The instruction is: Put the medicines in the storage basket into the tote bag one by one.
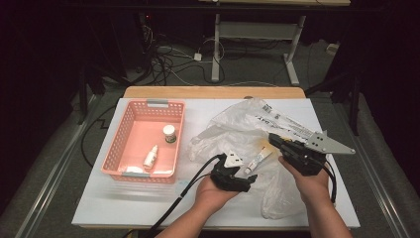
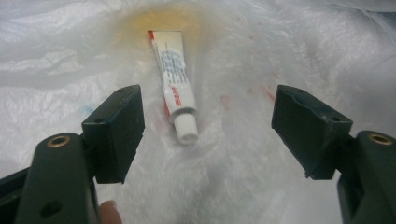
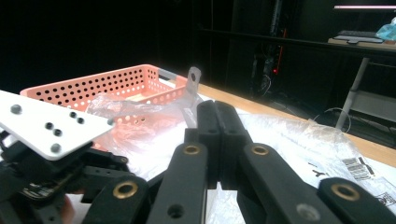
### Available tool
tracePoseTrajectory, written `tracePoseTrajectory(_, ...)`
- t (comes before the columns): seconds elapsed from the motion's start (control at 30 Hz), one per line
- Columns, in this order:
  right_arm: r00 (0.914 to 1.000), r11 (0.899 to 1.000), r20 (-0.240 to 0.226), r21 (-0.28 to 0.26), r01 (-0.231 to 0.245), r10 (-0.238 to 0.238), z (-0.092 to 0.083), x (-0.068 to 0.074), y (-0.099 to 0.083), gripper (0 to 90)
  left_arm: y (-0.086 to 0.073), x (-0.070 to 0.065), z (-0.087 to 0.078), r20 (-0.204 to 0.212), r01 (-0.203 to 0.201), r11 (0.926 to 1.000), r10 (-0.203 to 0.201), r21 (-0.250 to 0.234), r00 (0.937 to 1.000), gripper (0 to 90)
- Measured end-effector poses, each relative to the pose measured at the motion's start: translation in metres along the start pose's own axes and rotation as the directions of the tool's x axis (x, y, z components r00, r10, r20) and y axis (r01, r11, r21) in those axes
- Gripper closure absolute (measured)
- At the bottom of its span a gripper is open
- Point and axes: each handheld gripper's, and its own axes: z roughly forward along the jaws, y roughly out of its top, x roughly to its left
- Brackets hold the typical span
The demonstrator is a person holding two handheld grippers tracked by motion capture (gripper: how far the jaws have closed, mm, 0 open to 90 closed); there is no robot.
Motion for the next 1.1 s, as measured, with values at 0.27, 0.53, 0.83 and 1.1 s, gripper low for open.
tracePoseTrajectory(0.27,1.0,1.0,0.002,0.012,0.002,-0.002,0.001,0.001,-0.002,90.0,-0.008,-0.005,-0.019,0.007,-0.011,0.9998,0.011,-0.016,0.9999,14.9)
tracePoseTrajectory(0.53,1.0,1.0,0.006,0.012,-0.001,0.001,-0.001,0.002,-0.002,90.0,-0.015,-0.007,-0.039,0.035,0.005,0.9998,-0.005,-0.019,0.9994,2.6)
tracePoseTrajectory(0.83,1.0,1.0,0.004,0.016,0.008,-0.008,0.0,0.003,-0.002,90.0,-0.019,-0.01,-0.062,0.035,-0.024,0.9986,0.026,-0.047,0.9991,0.0)
tracePoseTrajectory(1.1,1.0,1.0,0.006,0.017,0.008,-0.008,0.0,0.002,-0.003,90.0,-0.024,-0.01,-0.081,0.012,-0.052,0.9971,0.053,-0.056,0.9985,0.0)
